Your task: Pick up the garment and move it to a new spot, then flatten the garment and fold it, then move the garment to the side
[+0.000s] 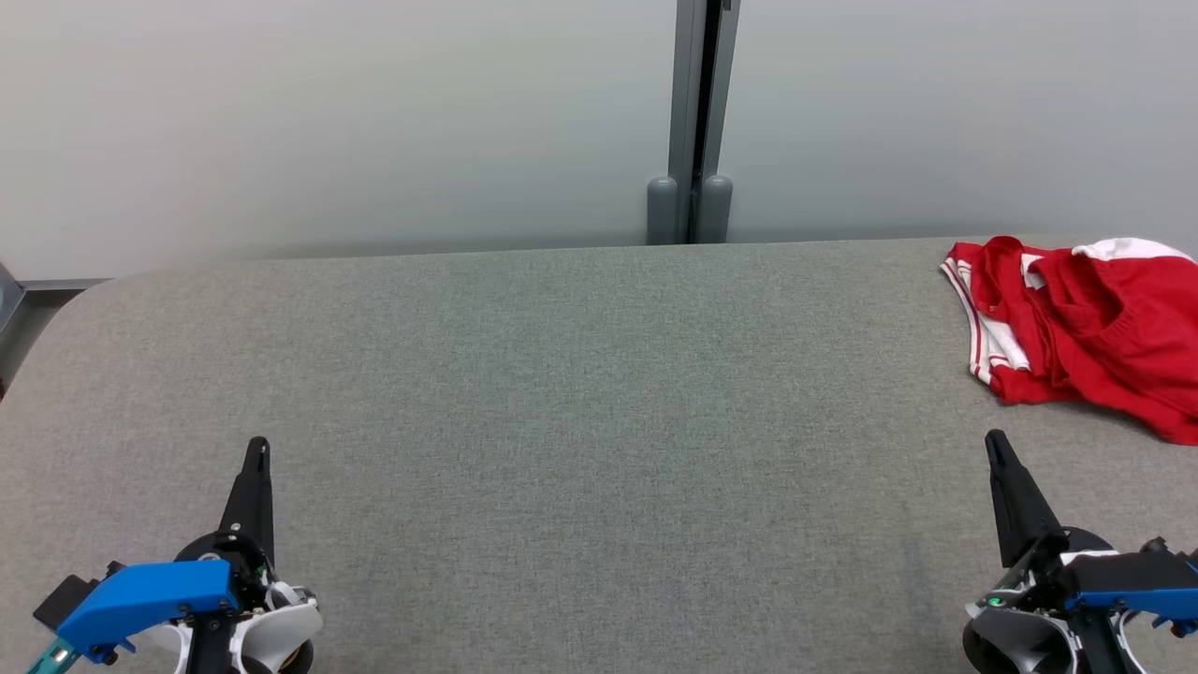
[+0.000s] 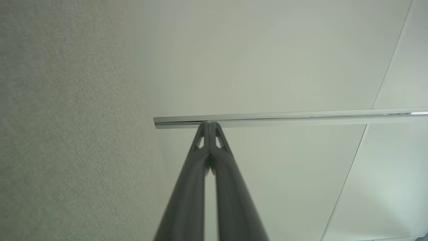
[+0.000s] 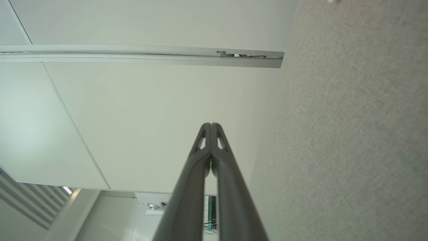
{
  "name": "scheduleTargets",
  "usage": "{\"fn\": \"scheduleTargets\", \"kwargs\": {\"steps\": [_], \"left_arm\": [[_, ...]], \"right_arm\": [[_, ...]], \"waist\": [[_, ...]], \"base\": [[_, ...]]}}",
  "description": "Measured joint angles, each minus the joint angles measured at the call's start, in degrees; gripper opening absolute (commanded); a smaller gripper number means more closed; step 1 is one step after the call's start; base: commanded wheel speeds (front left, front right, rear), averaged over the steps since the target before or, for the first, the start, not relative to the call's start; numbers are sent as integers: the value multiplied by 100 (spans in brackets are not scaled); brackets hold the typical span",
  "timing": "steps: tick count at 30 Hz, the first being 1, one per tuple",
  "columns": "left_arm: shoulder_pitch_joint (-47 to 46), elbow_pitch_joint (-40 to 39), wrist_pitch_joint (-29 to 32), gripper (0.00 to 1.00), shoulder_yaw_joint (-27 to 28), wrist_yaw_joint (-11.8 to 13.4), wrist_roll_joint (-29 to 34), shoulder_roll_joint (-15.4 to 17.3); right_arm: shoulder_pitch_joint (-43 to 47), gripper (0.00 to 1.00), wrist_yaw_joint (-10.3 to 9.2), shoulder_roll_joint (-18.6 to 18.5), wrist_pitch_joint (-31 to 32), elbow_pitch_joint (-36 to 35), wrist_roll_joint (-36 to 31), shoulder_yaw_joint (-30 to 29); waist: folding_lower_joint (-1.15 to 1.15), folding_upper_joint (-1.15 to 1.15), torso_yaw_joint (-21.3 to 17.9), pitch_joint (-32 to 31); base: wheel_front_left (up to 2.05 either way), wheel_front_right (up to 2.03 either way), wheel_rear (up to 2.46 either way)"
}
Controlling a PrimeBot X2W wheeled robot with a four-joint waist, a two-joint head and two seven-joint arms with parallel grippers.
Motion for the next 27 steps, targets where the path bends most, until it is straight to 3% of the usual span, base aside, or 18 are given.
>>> {"fn": "scheduleTargets", "kwargs": {"steps": [27], "left_arm": [[-19, -7, 22, 0, 9, -29, -120, -3]], "right_arm": [[-7, 0, 0, 0, 15, 12, 120, -4]], "waist": [[0, 0, -3, -2]], "base": [[0, 0, 0]]}}
